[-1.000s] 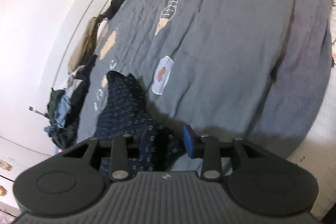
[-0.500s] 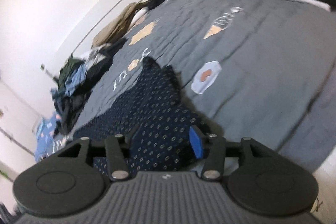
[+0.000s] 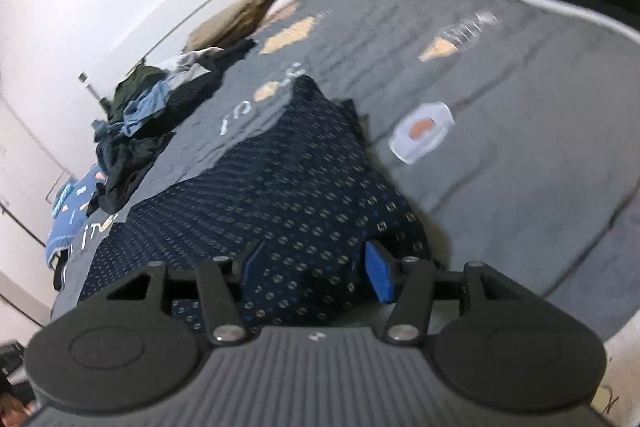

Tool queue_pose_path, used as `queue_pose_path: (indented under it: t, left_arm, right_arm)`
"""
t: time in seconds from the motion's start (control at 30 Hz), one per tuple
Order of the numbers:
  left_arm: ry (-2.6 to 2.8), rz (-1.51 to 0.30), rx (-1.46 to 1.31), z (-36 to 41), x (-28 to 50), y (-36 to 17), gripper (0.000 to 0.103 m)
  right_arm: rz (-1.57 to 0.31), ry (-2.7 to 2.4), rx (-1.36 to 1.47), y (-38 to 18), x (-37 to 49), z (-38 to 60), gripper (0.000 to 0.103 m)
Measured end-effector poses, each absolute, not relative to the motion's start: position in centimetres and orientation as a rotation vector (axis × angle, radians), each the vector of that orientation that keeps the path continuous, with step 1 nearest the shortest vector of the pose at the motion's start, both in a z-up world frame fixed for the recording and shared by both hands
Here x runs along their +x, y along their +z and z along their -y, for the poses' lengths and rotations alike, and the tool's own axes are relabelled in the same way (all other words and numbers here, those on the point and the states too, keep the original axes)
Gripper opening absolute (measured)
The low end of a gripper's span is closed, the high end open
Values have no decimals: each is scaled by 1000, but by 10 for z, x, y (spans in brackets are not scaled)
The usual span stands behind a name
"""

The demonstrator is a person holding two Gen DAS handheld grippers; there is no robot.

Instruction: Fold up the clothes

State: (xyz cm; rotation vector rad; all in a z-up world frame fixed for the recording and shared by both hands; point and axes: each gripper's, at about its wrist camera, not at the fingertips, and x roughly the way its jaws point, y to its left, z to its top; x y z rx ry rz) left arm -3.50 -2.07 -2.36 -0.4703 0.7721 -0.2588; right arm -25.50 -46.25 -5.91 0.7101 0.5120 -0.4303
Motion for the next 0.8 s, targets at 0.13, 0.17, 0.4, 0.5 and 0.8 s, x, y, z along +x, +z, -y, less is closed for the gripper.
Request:
queue_pose_path:
  t: [0.13,0.17,0.4,0.5,0.8]
  left_arm:
    - [-354,-722,-497,25,-41,-15,28]
    - [-365,-725,-493,27,-41,-16,28]
    - [-393,-761,-466,36,-40,-26,31]
    - [-430,-731,-417,45,-44,-23,31]
    - [-443,-698,-216,76,-49,-25,35]
  right_arm:
    - [-496,-362,667,-44,-239,451,55]
    - [-495,-346,665,-41,-233,449,55]
    - [-540,-226,533,-20,-172,428,56]
    - [-553,-178,473,-15,-150,417,57]
    - [-609,-129,439,-43,-149,401,59]
